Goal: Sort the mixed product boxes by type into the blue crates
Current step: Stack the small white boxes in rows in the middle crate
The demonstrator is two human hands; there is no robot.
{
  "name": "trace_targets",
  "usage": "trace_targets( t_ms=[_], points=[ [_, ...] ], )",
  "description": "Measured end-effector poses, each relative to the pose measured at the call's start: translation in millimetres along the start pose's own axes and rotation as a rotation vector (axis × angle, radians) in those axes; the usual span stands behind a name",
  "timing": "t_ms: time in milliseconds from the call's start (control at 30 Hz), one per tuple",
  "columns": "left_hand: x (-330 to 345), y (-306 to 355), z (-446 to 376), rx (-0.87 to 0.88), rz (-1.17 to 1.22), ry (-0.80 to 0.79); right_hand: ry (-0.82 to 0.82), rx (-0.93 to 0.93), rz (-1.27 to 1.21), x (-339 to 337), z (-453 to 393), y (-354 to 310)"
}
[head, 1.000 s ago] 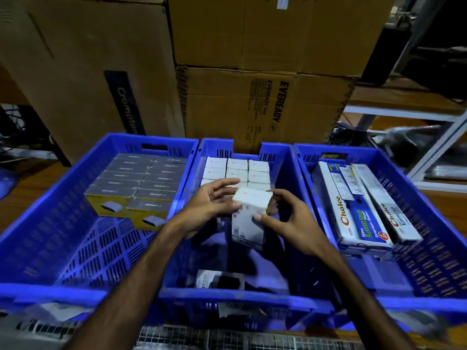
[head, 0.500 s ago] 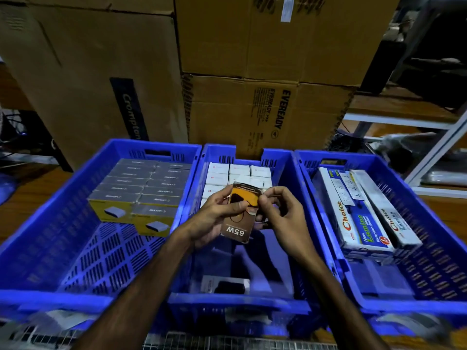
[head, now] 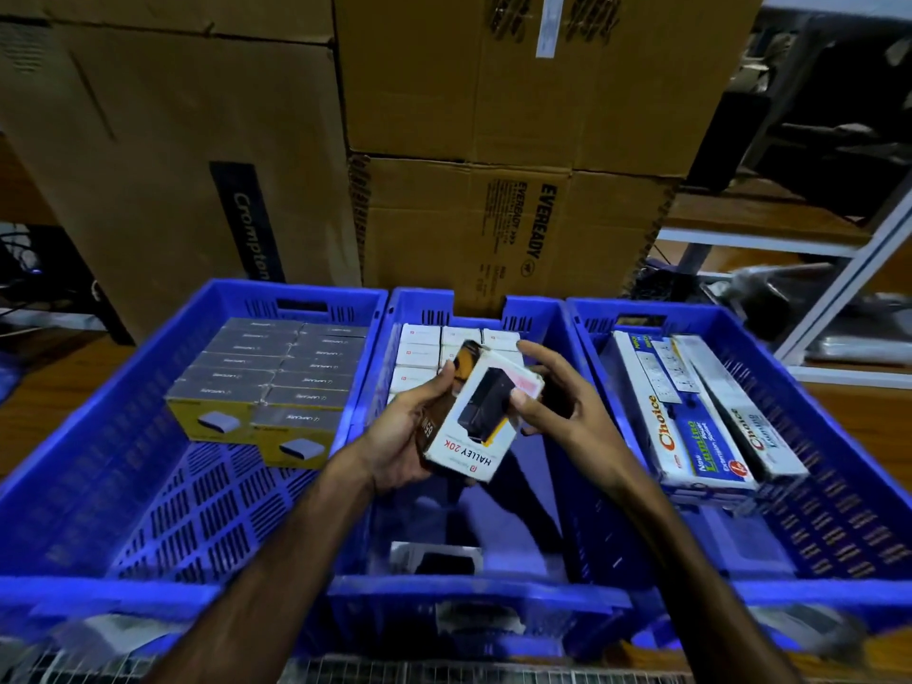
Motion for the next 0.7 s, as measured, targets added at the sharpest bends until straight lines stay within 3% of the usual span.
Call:
trace_targets(
  t_ms=[167, 300, 433, 567, 700],
  points=[
    [-7.2, -0.4, -1.1, -0.156, -0.141, 0.085, -0.039, 0.130, -0.084, -3.4, 0.6, 1.4],
    [-8.5, 5.8, -0.6, 0.055, -0.099, 0.216, 0.068, 0.188, -0.527, 4.3, 3.2, 14.5],
    [-15.0, -0.3, -7.7, 0.252, -0.338, 0.353, 0.158, 0.270, -0.836, 18.0, 1.5, 32.5],
    [-17.5, -2.0, -7.2, 0.345, -0.532, 0.424, 0.066, 0.398, -0.579, 22.6, 2.5, 40.8],
    [-19.4, -2.4, -7.2, 0.280, -0.912, 0.444, 0.157, 0.270, 0.134, 0.1, -2.8, 44.9]
  ],
)
Point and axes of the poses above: each hand's wrist, its own z-axis away from the middle knuckle, its own x-axis out of the palm, y = z × x, the point moved 1 cm from there along -z, towards the middle knuckle, and after that the axes turned 12 degrees about -y, right-handed, at the moved point
